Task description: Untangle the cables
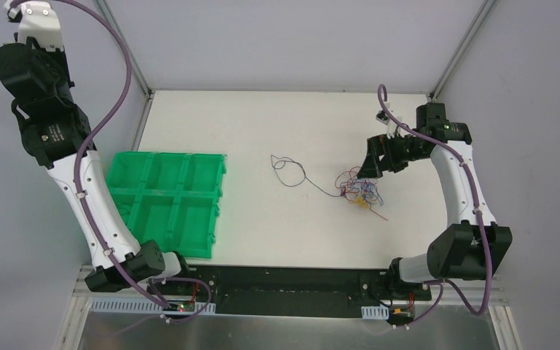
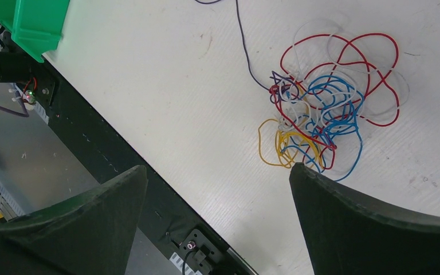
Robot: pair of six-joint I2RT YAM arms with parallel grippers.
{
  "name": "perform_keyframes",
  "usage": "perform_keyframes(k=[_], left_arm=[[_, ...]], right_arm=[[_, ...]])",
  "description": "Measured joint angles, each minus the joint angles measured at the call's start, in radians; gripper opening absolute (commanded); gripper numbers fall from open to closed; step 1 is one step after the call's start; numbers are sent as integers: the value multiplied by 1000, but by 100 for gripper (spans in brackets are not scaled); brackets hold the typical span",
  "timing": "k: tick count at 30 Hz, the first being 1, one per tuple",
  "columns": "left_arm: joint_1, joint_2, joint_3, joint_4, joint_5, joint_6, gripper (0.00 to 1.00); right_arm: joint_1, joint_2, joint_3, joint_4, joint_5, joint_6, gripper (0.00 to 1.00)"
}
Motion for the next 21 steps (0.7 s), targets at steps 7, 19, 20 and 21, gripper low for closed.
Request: perform_keyframes(k=[7,19,20,21], left_arm=[[154,-14,-214,4,118,-60,0],[177,-8,-64,9,264,-128,0],[177,-3,-31,9,267,-131,0],[177,3,13,11,274,-134,0]], right_arm=[[10,0,0,0,-3,2,99],[16,11,0,0,-3,13,99],[17,13,0,0,-3,15,99],[17,14,0,0,-3,16,99]])
